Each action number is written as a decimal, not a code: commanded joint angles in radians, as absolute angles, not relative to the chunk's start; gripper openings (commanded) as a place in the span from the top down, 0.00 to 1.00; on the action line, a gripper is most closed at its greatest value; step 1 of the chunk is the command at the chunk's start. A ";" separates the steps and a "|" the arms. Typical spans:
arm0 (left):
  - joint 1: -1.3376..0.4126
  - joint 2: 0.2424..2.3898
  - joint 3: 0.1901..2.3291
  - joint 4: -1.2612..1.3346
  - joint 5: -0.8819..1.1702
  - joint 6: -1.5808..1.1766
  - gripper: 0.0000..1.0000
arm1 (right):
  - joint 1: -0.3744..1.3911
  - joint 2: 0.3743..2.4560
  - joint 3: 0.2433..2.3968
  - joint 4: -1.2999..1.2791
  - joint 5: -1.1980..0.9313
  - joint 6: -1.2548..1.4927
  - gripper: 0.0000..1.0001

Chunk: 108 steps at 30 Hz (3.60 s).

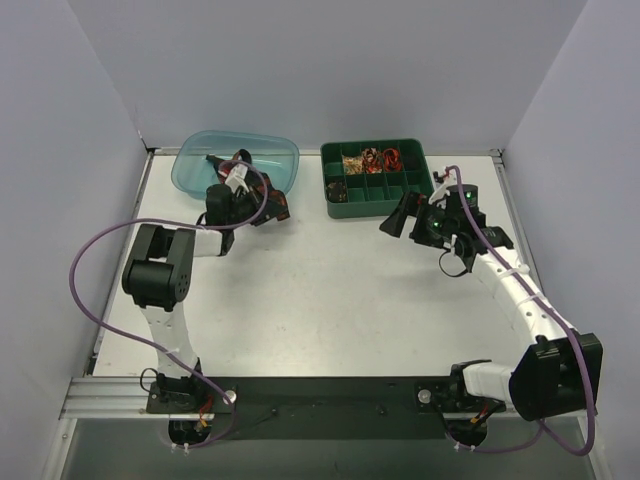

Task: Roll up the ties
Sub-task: Pick up the tie from the bin.

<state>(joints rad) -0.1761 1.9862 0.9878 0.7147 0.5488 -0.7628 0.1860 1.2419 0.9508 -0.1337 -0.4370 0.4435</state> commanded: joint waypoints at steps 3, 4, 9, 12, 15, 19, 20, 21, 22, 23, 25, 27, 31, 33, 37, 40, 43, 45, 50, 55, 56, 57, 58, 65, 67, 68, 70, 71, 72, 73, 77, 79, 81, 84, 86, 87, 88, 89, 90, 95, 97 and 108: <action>-0.198 1.793 1.225 0.425 0.603 -0.615 0.97 | 0.198 1.238 1.023 -0.149 -0.511 0.439 0.00; -0.207 1.780 1.256 0.373 0.607 -0.562 0.97 | 0.198 1.244 1.035 -0.150 -0.518 0.439 0.00; -0.294 1.689 1.410 0.033 0.603 -0.408 0.97 | 0.215 1.261 1.069 -0.149 -0.558 0.442 0.00; -0.342 1.602 1.384 -0.072 0.578 -0.381 0.97 | 0.233 1.284 1.094 -0.130 -0.604 0.442 0.01; -0.373 1.479 1.275 -0.120 0.528 -0.371 0.97 | 0.274 1.324 1.130 -0.117 -0.641 0.451 0.02; -0.391 1.316 1.111 -0.161 0.447 -0.382 0.97 | 0.339 1.399 1.178 -0.112 -0.664 0.459 0.01; -0.397 1.284 1.044 -0.187 0.430 -0.382 0.97 | 0.371 1.411 1.186 -0.107 -0.673 0.465 0.01; -0.399 1.220 1.016 -0.199 0.416 -0.388 0.97 | 0.383 1.426 1.204 -0.103 -0.689 0.469 0.01; -0.408 1.189 0.979 -0.212 0.393 -0.393 0.97 | 0.399 1.452 1.210 -0.094 -0.701 0.477 0.01; -0.410 1.158 0.918 -0.227 0.382 -0.403 0.97 | 0.422 1.466 1.218 -0.084 -0.713 0.485 0.01; -0.416 1.080 0.853 -0.230 0.362 -0.442 0.96 | 0.443 1.505 1.226 -0.045 -0.759 0.517 0.00; -0.423 1.011 0.766 -0.230 0.351 -0.486 0.93 | 0.465 1.528 1.224 -0.008 -0.788 0.567 0.00; -0.442 0.911 0.625 -0.224 0.293 -0.569 0.85 | 0.498 1.606 1.216 0.099 -0.851 0.638 0.00; -0.449 0.867 0.562 -0.229 0.279 -0.595 0.83 | 0.520 1.647 1.216 0.123 -0.865 0.656 0.00; -0.454 0.824 0.519 -0.300 0.238 -0.633 0.48 | 0.557 1.719 1.221 0.186 -0.893 0.701 0.00; -0.459 0.781 0.525 -0.371 0.152 -0.655 0.18 | 0.592 1.764 1.242 0.157 -0.876 0.681 0.00; -0.457 0.756 0.532 -0.423 0.079 -0.673 0.07 | 0.635 1.804 1.288 0.072 -0.812 0.608 0.00; -0.457 0.762 0.535 -0.425 0.066 -0.678 0.06 | 0.649 1.842 1.307 0.067 -0.792 0.600 0.00; -0.456 0.795 0.561 -0.503 0.008 -0.719 0.06 | 0.687 1.930 1.348 0.065 -0.747 0.615 0.00; -0.449 0.825 0.572 -0.549 -0.023 -0.739 0.06 | 0.741 1.967 1.428 -0.113 -0.625 0.531 0.01; -0.451 0.839 0.571 -0.554 -0.021 -0.744 0.07 | 0.745 1.965 1.428 -0.135 -0.612 0.529 0.03; -0.451 0.847 0.565 -0.554 -0.018 -0.747 0.07 | 0.750 1.967 1.428 -0.144 -0.608 0.523 0.06; -0.451 0.851 0.561 -0.558 -0.018 -0.750 0.07 | 0.753 1.968 1.431 -0.155 -0.604 0.522 0.09; -0.449 0.825 0.506 -0.534 -0.018 -0.793 0.14 | 0.792 1.951 1.370 -0.204 -0.598 0.492 0.20; -0.453 0.836 0.473 -0.488 -0.003 -0.810 0.17 | 0.790 1.947 1.355 -0.203 -0.594 0.497 0.21; -0.453 0.841 0.457 -0.471 0.000 -0.818 0.17 | 0.793 1.948 1.350 -0.202 -0.604 0.500 0.25; -0.453 0.850 0.430 -0.437 0.000 -0.836 0.19 | 0.799 1.951 1.347 -0.195 -0.621 0.506 0.28; -0.453 0.848 0.425 -0.431 0.000 -0.838 0.19 | 0.804 1.956 1.351 -0.192 -0.629 0.509 0.31; -0.453 0.848 0.420 -0.431 0.000 -0.839 0.19 | 0.808 1.957 1.354 -0.190 -0.632 0.509 0.34; -0.453 0.845 0.416 -0.430 0.000 -0.841 0.19 | 0.821 1.960 1.356 -0.187 -0.632 0.509 0.35; -0.453 0.828 0.394 -0.425 0.000 -0.857 0.20 | 0.834 2.002 1.362 -0.134 -0.670 0.538 0.42; -0.453 0.801 0.385 -0.426 0.000 -0.876 0.21 | 0.838 2.016 1.361 -0.103 -0.698 0.567 0.42; -0.454 0.779 0.380 -0.443 -0.008 -0.888 0.22 | 0.850 2.040 1.373 -0.081 -0.716 0.584 0.46; -0.451 0.741 0.391 -0.486 -0.035 -0.900 0.22 | 0.862 2.075 1.388 -0.075 -0.719 0.597 0.46; -0.451 0.716 0.402 -0.523 -0.063 -0.900 0.22 | 0.867 2.098 1.404 -0.072 -0.718 0.604 0.46; -0.451 0.707 0.414 -0.532 -0.070 -0.900 0.22 | 0.870 2.108 1.407 -0.069 -0.715 0.610 0.46; -0.451 0.695 0.420 -0.540 -0.077 -0.902 0.22 | 0.873 2.126 1.416 -0.061 -0.715 0.618 0.47; -0.449 0.687 0.425 -0.555 -0.089 -0.902 0.22 | 0.874 2.135 1.420 -0.052 -0.716 0.624 0.47; -0.449 0.681 0.431 -0.563 -0.095 -0.903 0.22 | 0.879 2.144 1.428 -0.046 -0.716 0.630 0.47; -0.449 0.634 0.456 -0.624 -0.136 -0.919 0.22 | 0.893 2.212 1.469 0.086 -0.762 0.719 0.49; -0.449 0.597 0.466 -0.649 -0.164 -0.931 0.22 | 0.903 2.250 1.503 0.119 -0.776 0.745 0.49; -0.448 0.587 0.454 -0.680 -0.198 -0.972 0.22 | 0.885 2.243 1.550 0.204 -0.819 0.782 0.47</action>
